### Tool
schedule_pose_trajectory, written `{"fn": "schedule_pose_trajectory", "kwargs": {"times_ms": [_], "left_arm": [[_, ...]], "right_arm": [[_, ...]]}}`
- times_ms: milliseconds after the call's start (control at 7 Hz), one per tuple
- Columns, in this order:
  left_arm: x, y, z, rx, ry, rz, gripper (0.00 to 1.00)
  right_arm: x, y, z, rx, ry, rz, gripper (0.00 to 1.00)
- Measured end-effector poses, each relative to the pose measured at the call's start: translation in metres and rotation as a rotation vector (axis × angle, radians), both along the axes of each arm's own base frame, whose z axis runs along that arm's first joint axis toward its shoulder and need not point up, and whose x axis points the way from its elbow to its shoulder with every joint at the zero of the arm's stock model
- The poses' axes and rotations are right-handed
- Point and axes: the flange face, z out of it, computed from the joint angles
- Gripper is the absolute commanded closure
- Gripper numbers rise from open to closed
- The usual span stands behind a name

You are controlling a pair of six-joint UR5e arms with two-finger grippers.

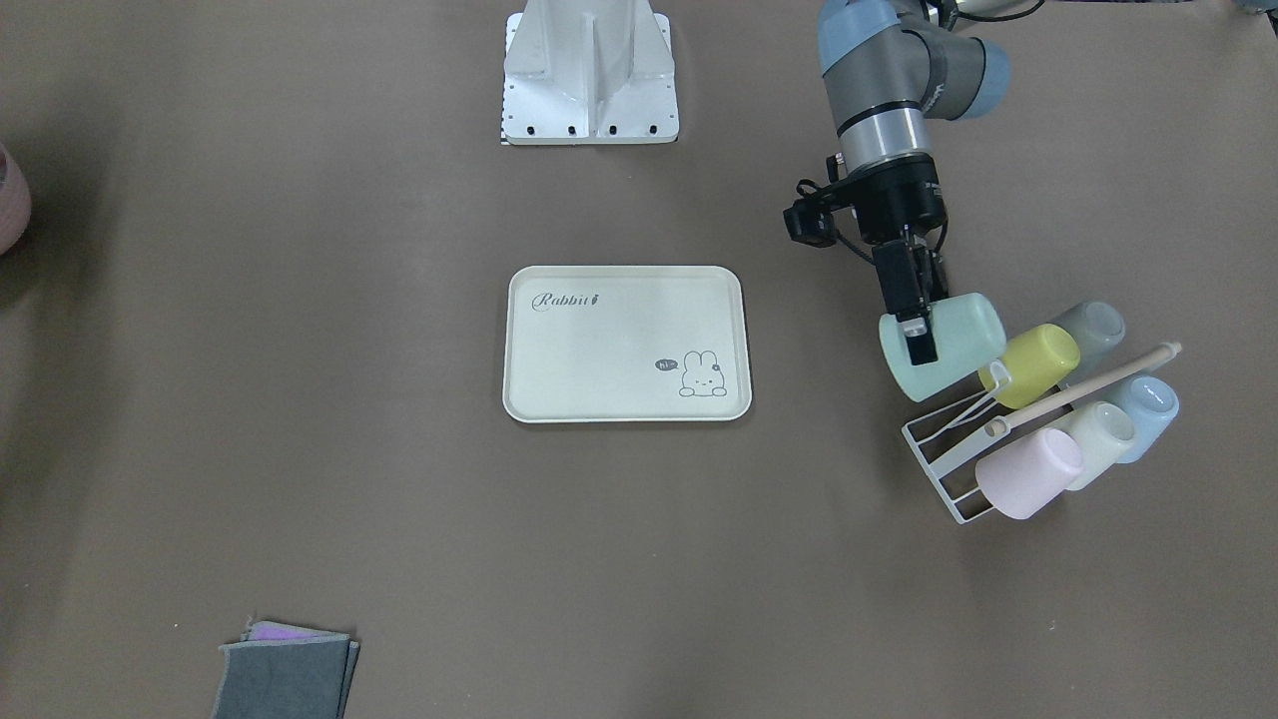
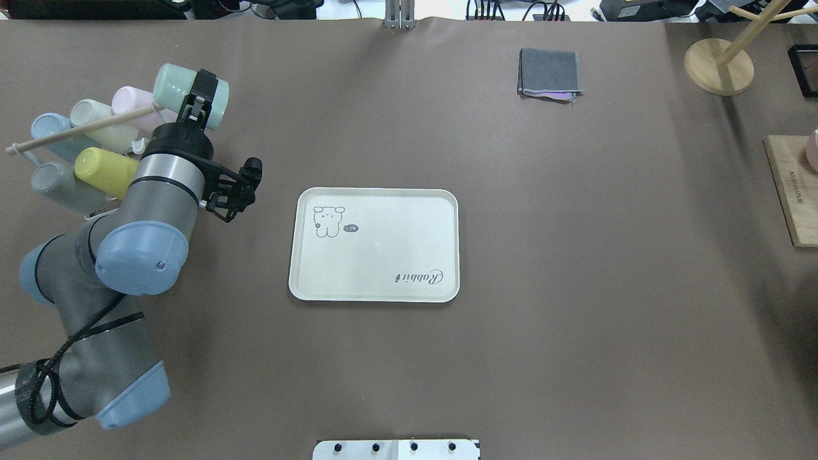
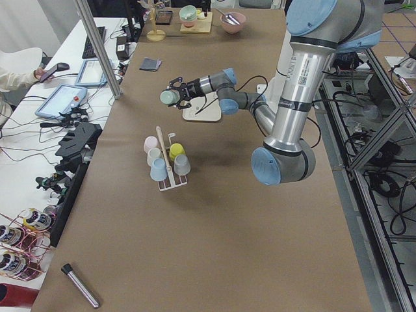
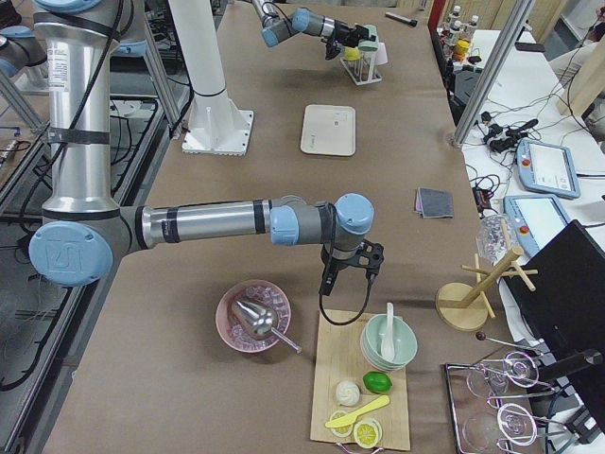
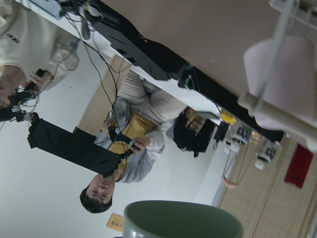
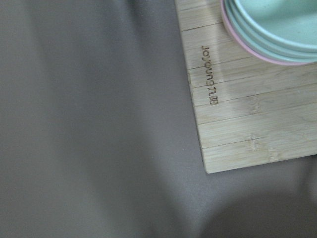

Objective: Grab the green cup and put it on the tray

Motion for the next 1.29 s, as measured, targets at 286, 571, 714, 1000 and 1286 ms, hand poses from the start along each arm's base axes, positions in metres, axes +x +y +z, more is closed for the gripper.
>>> {"fn": "schedule_pose_trajectory", "kwargs": {"times_ms": [286, 571, 714, 1000, 1286], "left_arm": [[0.028, 0.009, -0.018, -0.122, 0.562, 0.165, 0.81], [0.072, 0.024, -0.008, -0.272, 1.015, 0.318, 0.81], [0.097, 0.033, 0.004, -0.324, 1.159, 0.389, 0.86], [0.127, 0.053, 0.022, -0.355, 1.354, 0.537, 0.86], [0.140, 0.070, 0.030, -0.352, 1.495, 0.645, 0.86]], "right_arm": [[0.013, 0.008, 0.013, 0.060, 0.014, -0.052, 0.00], [0.021, 0.011, 0.018, 0.070, 0.018, -0.057, 0.00], [0.023, 0.013, 0.019, 0.068, 0.019, -0.055, 0.00], [0.026, 0.014, 0.021, 0.064, 0.019, -0.050, 0.00], [0.028, 0.016, 0.022, 0.061, 0.019, -0.046, 0.00]]}}
